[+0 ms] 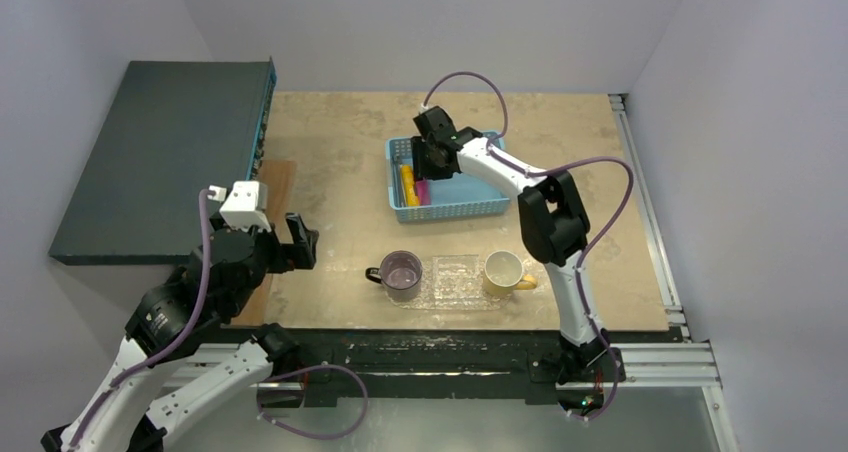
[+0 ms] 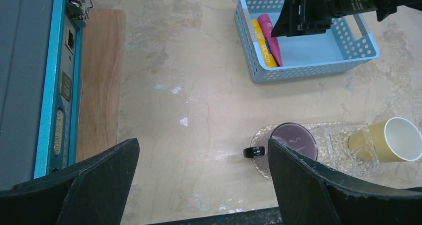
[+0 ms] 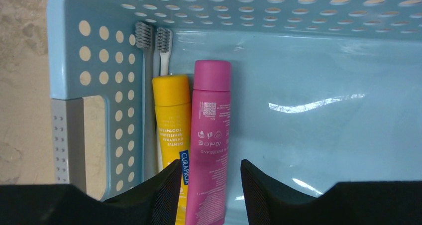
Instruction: Prepare toiletry sets of a toothbrush and toothpaste on the tray
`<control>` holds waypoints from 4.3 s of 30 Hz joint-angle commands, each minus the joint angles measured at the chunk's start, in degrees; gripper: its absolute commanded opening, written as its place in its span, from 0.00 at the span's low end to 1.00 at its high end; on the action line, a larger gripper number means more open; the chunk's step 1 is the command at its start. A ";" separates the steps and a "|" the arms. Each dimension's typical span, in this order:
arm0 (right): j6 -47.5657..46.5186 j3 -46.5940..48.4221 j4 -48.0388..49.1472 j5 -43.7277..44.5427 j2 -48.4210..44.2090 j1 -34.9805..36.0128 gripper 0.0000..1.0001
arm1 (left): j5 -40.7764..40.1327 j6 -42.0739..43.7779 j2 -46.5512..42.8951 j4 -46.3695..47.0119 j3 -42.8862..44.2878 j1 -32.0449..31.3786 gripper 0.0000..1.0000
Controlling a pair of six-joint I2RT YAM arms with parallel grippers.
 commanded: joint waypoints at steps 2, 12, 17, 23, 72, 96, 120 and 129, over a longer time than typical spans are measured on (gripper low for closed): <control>-1.14 3.36 0.53 -2.46 1.45 -0.77 0.49 | 7.56 4.23 4.86 3.16 -4.06 4.30 0.99; -1.15 2.43 1.09 -3.65 4.51 -1.19 0.45 | 10.74 4.69 5.80 4.29 -4.23 7.13 0.98; -1.19 1.02 1.53 -3.53 4.53 -1.53 0.37 | 11.75 4.78 6.08 4.64 -4.34 7.92 0.98; -1.87 0.07 0.74 -2.11 4.52 -1.79 0.33 | 12.31 4.81 6.02 4.73 -4.32 8.43 0.98; -15.13 -18.67 10.69 -2.70 -30.31 0.52 0.00 | 20.90 5.55 7.03 7.07 -4.44 8.78 0.98; -35.86 -41.44 13.59 -2.79 -63.85 22.05 0.00 | 51.19 4.96 10.60 13.06 -2.95 8.78 0.99; -56.87 -40.29 7.43 -9.49 -68.06 38.15 0.00 | 68.01 8.37 13.51 -1.54 10.12 8.85 1.00; -67.99 -38.54 9.72 -5.52 -67.22 45.71 0.00 | 76.50 10.31 15.90 -5.33 12.59 8.80 0.99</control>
